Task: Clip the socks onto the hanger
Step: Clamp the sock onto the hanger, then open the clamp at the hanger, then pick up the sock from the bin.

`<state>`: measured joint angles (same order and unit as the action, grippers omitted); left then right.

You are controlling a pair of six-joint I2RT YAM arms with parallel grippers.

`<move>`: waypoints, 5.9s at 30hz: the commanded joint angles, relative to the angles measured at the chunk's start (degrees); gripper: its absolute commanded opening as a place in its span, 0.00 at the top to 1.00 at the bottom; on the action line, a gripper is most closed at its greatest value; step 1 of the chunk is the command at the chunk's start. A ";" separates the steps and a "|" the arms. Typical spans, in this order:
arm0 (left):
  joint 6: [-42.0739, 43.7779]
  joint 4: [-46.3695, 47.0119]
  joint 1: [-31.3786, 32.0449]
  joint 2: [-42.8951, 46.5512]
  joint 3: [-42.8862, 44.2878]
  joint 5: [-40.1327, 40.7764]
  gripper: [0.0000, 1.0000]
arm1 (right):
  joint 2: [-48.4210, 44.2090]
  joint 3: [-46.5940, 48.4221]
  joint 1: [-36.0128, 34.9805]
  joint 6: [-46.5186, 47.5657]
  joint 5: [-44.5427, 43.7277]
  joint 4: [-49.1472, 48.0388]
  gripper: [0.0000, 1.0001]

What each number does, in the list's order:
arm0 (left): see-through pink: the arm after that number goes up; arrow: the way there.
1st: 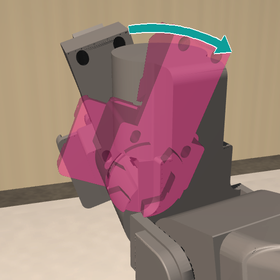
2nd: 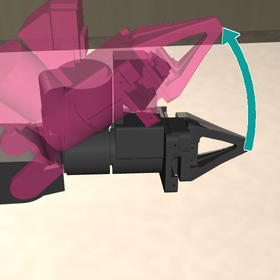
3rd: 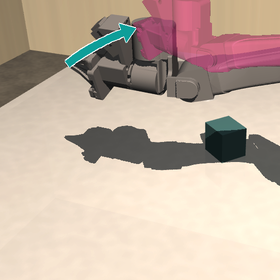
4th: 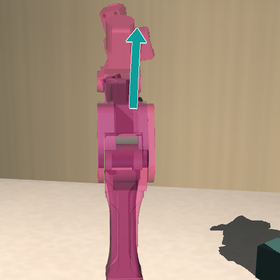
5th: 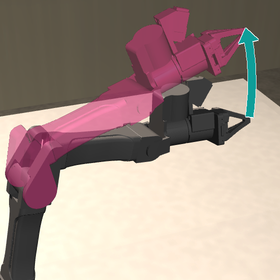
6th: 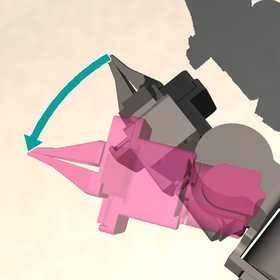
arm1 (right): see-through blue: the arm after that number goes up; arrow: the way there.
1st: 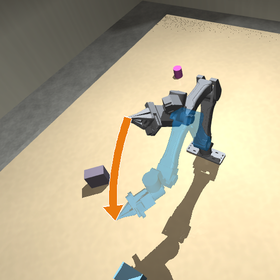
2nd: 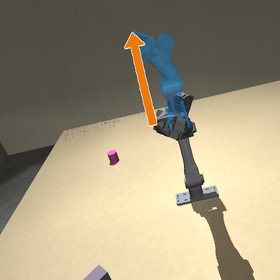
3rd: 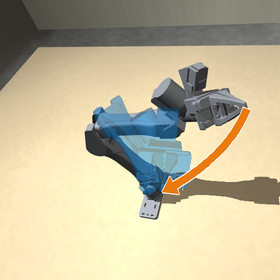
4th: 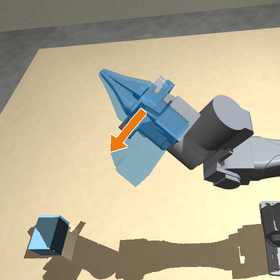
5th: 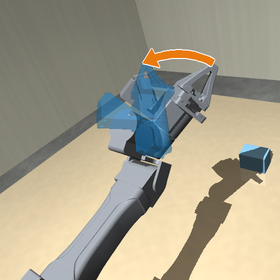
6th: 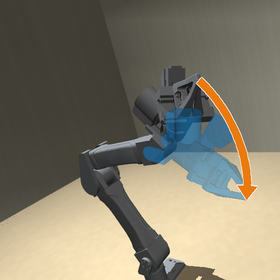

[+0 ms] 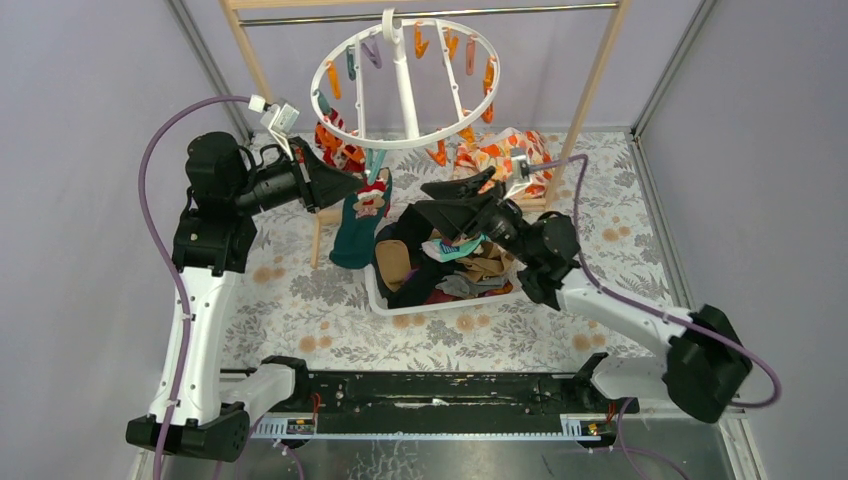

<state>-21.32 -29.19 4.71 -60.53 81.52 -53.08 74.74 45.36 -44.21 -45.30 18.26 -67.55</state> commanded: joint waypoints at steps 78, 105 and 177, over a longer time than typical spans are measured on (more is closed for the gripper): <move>6.69 -7.59 -0.14 2.59 5.98 18.20 0.26 | -0.49 19.15 -11.94 46.59 -34.35 29.10 1.00; -7.31 4.14 4.77 -8.79 10.05 7.73 0.28 | 10.75 27.44 -21.45 55.71 -41.80 24.80 1.00; -3.76 5.10 5.31 -6.80 6.14 11.02 1.00 | 13.30 13.13 7.91 35.54 -51.79 55.76 0.47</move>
<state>-26.28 -24.27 9.87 -68.93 87.79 -41.10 86.26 55.24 -36.82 -9.47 -27.53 -7.40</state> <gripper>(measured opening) 0.175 0.558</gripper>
